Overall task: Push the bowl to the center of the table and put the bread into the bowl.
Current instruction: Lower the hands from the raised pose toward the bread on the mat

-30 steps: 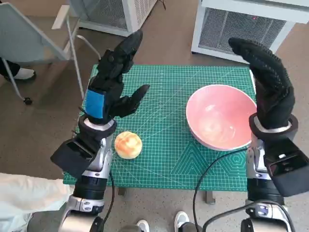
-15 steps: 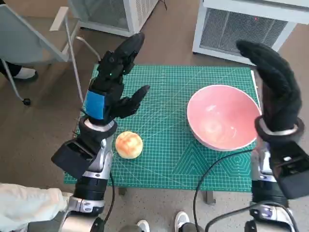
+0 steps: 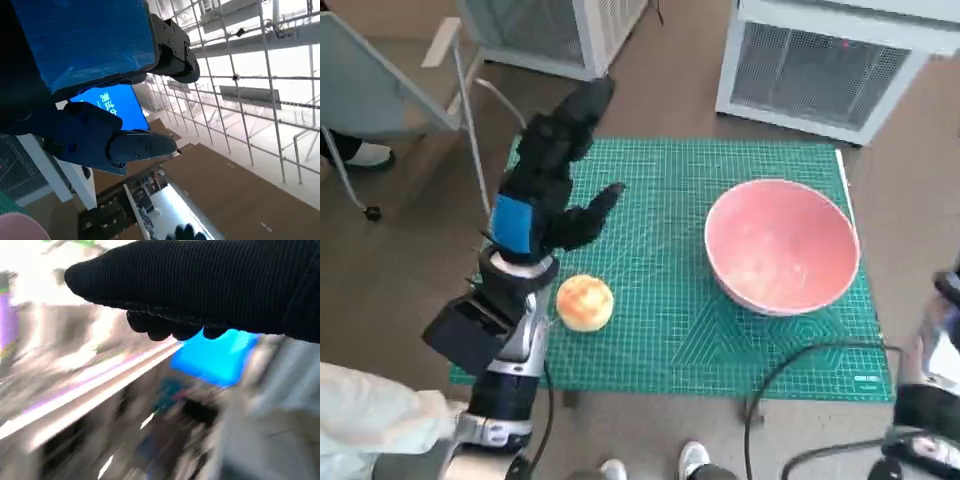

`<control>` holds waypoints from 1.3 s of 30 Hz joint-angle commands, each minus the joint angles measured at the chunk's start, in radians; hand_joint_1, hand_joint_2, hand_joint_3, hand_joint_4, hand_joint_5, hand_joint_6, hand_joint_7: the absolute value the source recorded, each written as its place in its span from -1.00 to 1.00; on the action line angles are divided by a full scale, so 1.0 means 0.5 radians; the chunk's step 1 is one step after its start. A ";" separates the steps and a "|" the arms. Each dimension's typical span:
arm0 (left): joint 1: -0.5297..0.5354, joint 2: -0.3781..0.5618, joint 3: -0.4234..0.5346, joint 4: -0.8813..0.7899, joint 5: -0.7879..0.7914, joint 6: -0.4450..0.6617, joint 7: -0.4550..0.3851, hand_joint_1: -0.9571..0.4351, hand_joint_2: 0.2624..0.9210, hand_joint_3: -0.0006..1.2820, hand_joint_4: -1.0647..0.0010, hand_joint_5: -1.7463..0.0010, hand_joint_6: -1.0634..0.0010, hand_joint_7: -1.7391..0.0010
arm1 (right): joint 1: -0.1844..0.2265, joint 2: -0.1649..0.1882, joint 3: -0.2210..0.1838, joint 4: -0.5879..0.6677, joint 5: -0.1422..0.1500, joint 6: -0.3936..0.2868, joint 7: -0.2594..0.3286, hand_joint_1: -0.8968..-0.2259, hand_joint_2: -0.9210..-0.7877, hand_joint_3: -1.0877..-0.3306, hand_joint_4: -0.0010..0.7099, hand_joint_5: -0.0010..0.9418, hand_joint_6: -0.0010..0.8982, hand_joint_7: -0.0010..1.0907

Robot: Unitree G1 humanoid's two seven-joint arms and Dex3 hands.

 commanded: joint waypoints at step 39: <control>0.191 0.105 0.066 -0.253 0.001 0.117 0.037 -0.32 1.00 -0.44 0.27 1.00 0.47 0.58 | -0.280 0.458 0.078 0.804 -0.108 0.942 -0.133 0.20 -1.00 -0.42 -0.44 -0.96 -0.49 -0.69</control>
